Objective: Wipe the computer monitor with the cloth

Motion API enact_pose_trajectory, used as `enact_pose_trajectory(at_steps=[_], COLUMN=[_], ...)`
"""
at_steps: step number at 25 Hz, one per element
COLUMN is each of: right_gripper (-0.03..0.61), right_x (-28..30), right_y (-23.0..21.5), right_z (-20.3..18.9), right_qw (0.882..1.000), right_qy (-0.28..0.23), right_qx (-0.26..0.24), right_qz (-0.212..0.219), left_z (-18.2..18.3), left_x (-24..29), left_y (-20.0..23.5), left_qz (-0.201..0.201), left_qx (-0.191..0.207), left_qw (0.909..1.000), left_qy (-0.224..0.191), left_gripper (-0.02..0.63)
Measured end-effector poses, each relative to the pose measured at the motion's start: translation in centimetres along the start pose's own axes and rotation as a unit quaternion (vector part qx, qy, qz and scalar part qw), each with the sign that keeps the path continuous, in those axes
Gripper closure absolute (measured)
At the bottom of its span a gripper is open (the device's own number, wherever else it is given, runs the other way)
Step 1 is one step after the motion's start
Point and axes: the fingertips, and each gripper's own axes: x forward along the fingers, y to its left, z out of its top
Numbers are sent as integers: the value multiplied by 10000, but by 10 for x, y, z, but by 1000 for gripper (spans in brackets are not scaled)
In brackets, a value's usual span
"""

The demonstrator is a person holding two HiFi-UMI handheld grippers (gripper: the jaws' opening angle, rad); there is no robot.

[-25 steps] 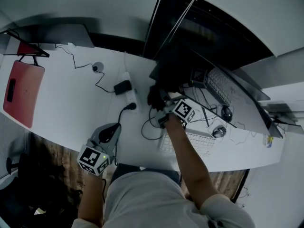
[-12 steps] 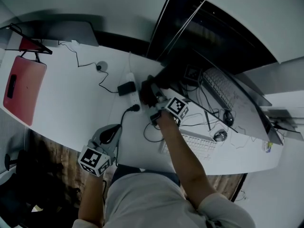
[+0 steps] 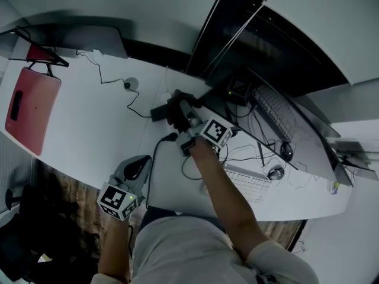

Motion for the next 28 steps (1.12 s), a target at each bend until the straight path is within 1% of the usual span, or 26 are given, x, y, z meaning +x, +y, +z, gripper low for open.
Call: enact_pose_trajectory(at_steps=[2,5,9,24,28], right_gripper=[485,485,485,485,483], right_x=[4,11,16,-6,-10], right_y=[11,27,30,-26,-26], right_z=[-1,-5,-6,19,23], right_qw=[9999,9997,9994,9980,9975], right_qy=[49,100,170,-176,-200], right_qx=[-94,-78,-146,-66,-116], right_qz=[44,221,265,-600,-671], left_z=[1,1,0,-5,-3], left_x=[0,1,2,7,7], left_y=[1,2,2,1,0], left_qz=[11,15,5,-47,-63], left_qx=[1,-2,-16,-47,-52], left_qw=[10000,10000,10000,10000,10000], left_qy=[-6,-16,-6,48,47], left_gripper=[604,604,604,604,604])
